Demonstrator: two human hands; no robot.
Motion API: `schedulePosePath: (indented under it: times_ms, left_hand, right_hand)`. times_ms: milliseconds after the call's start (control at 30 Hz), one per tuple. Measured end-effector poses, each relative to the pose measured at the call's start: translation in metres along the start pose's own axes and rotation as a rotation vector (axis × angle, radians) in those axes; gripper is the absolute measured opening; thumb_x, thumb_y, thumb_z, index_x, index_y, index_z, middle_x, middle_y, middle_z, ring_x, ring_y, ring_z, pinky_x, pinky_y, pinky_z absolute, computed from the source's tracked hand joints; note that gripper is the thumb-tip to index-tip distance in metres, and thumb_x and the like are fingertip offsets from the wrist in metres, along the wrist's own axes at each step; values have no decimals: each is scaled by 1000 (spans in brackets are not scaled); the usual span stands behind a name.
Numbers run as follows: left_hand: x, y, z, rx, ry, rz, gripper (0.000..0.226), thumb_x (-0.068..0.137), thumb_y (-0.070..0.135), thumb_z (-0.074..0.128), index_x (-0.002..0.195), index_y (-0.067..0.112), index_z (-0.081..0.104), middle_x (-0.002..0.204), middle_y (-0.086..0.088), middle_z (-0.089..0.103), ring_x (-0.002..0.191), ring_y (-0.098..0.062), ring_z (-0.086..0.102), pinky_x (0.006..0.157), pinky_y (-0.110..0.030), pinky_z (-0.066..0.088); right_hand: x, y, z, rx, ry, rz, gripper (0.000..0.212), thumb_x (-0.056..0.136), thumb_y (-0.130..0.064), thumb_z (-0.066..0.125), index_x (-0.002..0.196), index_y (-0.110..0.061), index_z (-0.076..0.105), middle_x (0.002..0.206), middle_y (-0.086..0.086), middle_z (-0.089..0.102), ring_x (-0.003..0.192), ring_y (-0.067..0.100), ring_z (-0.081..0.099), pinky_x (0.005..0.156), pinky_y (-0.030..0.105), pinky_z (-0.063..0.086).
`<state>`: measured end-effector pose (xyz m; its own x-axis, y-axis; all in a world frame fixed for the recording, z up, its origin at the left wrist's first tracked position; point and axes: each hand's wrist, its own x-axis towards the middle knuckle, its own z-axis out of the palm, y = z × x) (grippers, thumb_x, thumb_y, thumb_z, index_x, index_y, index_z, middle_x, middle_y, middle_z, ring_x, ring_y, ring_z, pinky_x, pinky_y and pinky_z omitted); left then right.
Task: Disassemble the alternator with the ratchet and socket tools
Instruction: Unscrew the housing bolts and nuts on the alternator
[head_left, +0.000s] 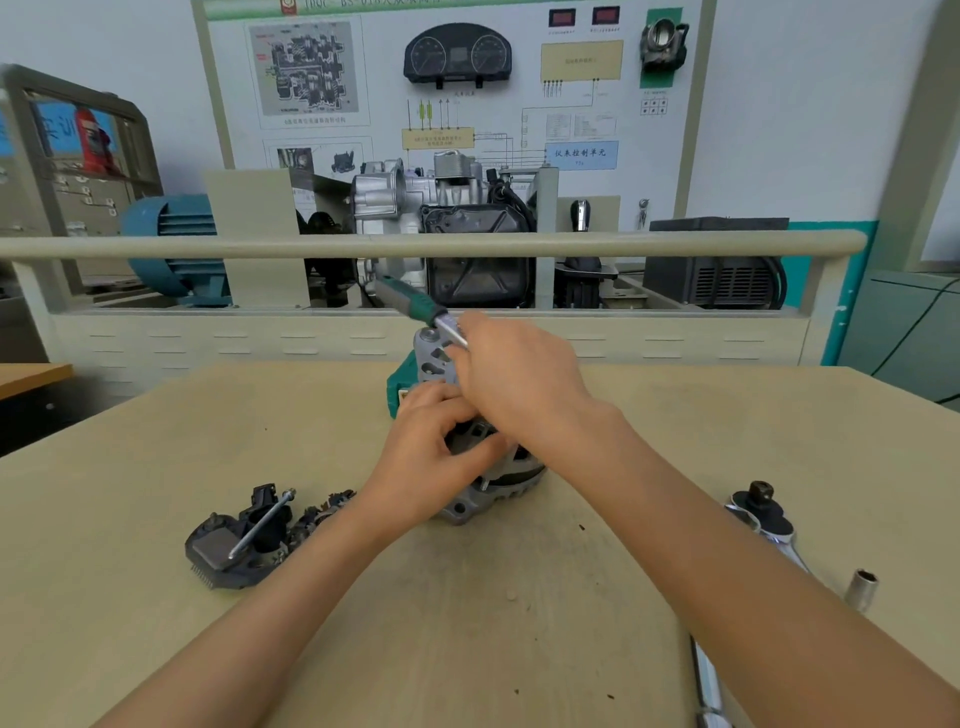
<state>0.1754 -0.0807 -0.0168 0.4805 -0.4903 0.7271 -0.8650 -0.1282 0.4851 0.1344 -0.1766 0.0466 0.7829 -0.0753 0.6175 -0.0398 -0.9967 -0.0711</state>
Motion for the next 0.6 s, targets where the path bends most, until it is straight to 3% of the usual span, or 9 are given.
schedulePosePath:
  times_ms: [100,200,233,300,400,500,600]
  left_hand:
    - [2,0,-4,-22,-94,27,13,77,23,62,75,36,64,83,16,60,91,-16,54,87,-43,41]
    - [8,0,-12,-108,-210,-5,22,82,7,67,71,27,66,67,16,65,71,2,59,68,-15,45]
    - [11,-1,-15,-138,-248,-42,20,81,3,67,75,22,68,68,13,68,68,1,62,61,-13,46]
    - [17,-1,-19,-142,-288,-84,19,79,2,69,80,20,67,71,10,69,69,1,63,58,-12,47]
    - [25,-3,-22,-100,-295,-44,32,76,0,71,85,28,58,80,15,62,77,10,60,62,-7,45]
    - [24,-6,-20,-102,-255,-20,35,74,-2,72,92,24,56,88,12,60,82,12,59,64,-6,45]
    - [20,-10,-17,-164,-239,-34,39,72,-5,73,67,34,67,63,11,67,63,6,61,56,-6,43]
  right_hand:
    - [-1,-2,-4,-139,11,-178,16,99,-24,41,112,-20,49,63,-8,34,56,14,35,52,27,22]
    - [-4,0,-6,-230,78,-346,29,99,-41,35,112,-23,53,86,-3,53,84,22,48,70,31,22]
    - [-5,2,-8,-246,70,-383,34,98,-45,33,112,-22,55,94,-1,56,91,23,49,72,32,21]
    - [-6,5,-11,-214,42,-421,41,96,-52,32,106,-22,57,91,-1,53,88,21,46,72,31,21]
    - [-6,3,-12,-73,3,-417,42,95,-54,32,94,-19,54,79,-4,42,75,18,42,66,31,26]
    - [-7,-1,-12,69,-71,-349,42,98,-47,29,113,-18,54,86,-1,52,84,20,54,64,33,35]
    - [-10,-5,-8,144,-30,-173,35,100,-34,31,126,-15,45,89,3,58,85,24,58,62,32,36]
